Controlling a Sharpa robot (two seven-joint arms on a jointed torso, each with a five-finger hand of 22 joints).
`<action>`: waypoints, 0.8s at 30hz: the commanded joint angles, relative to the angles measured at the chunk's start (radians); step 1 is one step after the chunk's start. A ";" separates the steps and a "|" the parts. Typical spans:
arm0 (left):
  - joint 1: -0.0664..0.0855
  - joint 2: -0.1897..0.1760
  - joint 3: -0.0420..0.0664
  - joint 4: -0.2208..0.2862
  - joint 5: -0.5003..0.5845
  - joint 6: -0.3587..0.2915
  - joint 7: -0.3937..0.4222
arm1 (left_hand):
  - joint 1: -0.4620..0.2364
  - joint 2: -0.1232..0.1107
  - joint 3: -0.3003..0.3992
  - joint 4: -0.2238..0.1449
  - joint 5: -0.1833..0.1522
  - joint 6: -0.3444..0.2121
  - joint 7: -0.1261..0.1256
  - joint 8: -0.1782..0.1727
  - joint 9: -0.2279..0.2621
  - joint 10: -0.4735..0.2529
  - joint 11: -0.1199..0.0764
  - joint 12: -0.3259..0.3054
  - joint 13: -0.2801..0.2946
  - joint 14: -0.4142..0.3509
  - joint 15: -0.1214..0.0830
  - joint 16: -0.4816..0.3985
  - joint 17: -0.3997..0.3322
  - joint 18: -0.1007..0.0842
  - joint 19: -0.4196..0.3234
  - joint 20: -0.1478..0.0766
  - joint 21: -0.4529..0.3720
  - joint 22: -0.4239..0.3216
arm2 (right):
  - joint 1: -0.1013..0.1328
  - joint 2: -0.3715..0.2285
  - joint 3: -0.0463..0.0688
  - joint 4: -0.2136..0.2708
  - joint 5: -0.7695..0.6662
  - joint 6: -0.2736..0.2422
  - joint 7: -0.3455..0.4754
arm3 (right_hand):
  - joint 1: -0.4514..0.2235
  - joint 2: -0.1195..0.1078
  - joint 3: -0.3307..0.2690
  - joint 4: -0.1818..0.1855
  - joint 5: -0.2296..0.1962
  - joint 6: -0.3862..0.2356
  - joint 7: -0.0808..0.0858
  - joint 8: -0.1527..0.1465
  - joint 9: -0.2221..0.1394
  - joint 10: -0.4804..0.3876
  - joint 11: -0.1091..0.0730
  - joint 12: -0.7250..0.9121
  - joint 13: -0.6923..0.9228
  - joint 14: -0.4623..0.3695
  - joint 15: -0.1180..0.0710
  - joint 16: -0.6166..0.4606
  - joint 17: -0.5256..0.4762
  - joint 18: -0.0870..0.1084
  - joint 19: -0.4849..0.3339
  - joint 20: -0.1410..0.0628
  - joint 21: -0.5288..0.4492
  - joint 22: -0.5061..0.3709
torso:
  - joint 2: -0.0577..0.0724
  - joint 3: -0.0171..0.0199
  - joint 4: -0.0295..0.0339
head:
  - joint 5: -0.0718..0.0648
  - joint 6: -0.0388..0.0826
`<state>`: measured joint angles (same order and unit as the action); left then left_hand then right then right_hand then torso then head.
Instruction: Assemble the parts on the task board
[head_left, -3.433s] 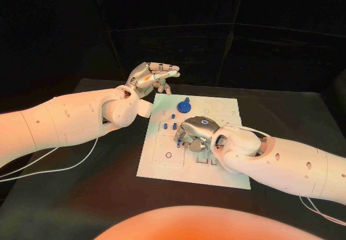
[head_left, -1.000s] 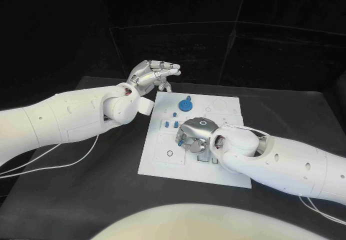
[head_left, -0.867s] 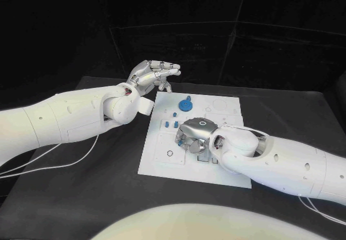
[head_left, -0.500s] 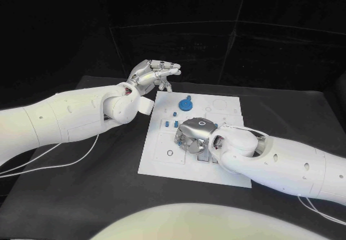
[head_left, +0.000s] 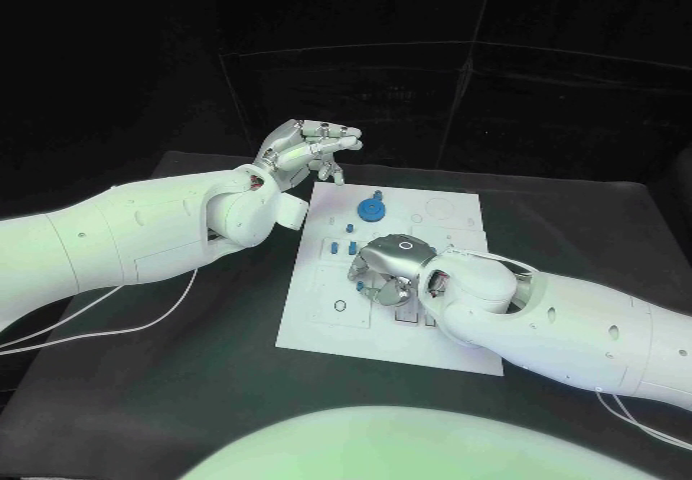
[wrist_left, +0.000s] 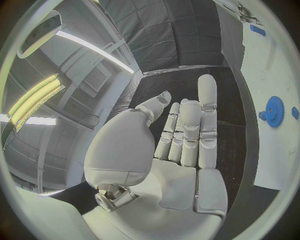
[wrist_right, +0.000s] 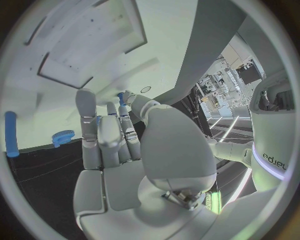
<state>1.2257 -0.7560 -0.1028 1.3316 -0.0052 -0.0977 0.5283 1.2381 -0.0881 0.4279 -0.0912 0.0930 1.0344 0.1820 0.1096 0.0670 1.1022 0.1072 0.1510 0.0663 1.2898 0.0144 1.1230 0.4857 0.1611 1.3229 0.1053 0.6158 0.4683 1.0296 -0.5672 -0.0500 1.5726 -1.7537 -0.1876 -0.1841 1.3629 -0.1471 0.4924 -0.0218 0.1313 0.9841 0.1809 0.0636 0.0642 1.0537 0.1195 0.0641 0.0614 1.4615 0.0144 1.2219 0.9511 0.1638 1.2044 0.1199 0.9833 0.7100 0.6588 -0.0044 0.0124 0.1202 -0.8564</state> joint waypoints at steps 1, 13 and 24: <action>0.001 -0.001 0.001 0.001 0.004 0.013 0.000 | 0.000 0.009 -0.007 -0.001 0.003 -0.009 0.000 0.004 0.001 -0.008 0.002 0.005 0.001 -0.005 0.001 -0.006 -0.001 0.020 -0.007 0.003 -0.004 -0.001 | 0.001 -0.002 0.000 0.003 -0.006 -0.030 -0.014 | -0.006 -0.006 -0.007 0.000 -0.004 -0.007 0.000 -0.001 0.001 -0.008 -0.002 0.005 0.002 -0.001 0.007 -0.005 -0.004 0.007 -0.009 -0.001 -0.004 -0.004 | 0.000 0.0004 -0.0005 | -0.001 0.000; 0.001 -0.003 0.001 0.001 0.004 0.015 -0.001 | 0.000 0.009 -0.007 -0.001 0.003 -0.009 0.000 0.004 0.001 -0.008 0.002 0.005 0.001 -0.005 0.001 -0.006 -0.001 0.020 -0.007 0.003 -0.004 -0.001 | 0.001 -0.052 0.001 0.057 -0.005 -0.085 0.000 | -0.006 -0.009 -0.014 -0.002 -0.004 -0.010 -0.005 -0.001 0.001 -0.013 -0.004 0.011 0.003 0.001 0.006 0.000 0.004 0.006 -0.006 0.000 -0.003 -0.001 | -0.001 0.0006 -0.0010 | -0.005 0.003; 0.001 -0.013 0.001 0.005 0.004 0.014 -0.001 | 0.001 0.009 -0.009 -0.002 0.003 -0.010 0.000 0.005 0.001 -0.009 0.002 0.006 0.001 -0.005 0.001 -0.006 -0.002 0.020 -0.007 0.003 -0.004 -0.002 | 0.087 -0.234 0.005 0.160 0.103 -0.070 -0.027 | -0.041 -0.031 -0.162 0.034 -0.017 -0.079 -0.031 -0.001 0.001 -0.071 -0.013 0.042 0.005 -0.012 0.000 -0.025 -0.046 0.011 -0.018 -0.004 -0.045 -0.048 | -0.002 -0.0019 -0.0032 | -0.044 0.032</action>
<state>1.2257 -0.7681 -0.1031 1.3334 -0.0050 -0.0944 0.5240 1.2381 -0.0881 0.4249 -0.0941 0.0930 1.0344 0.1820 0.1096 0.0670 1.1015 0.1079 0.1510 0.0663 1.2899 0.0145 1.1230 0.4857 0.1611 1.3208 0.1074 0.6159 0.4683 1.1089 -0.7934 -0.0465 1.7289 -1.7043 -0.2603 -0.1931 1.3312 -0.1788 0.3463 0.0085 0.1185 0.9122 0.1521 0.0636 0.0643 0.9904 0.1070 0.1036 0.0660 1.4538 0.0143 1.2007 0.9101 0.1636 1.1899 0.1161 0.9434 0.6669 0.6575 -0.0052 0.0098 0.0851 -0.8312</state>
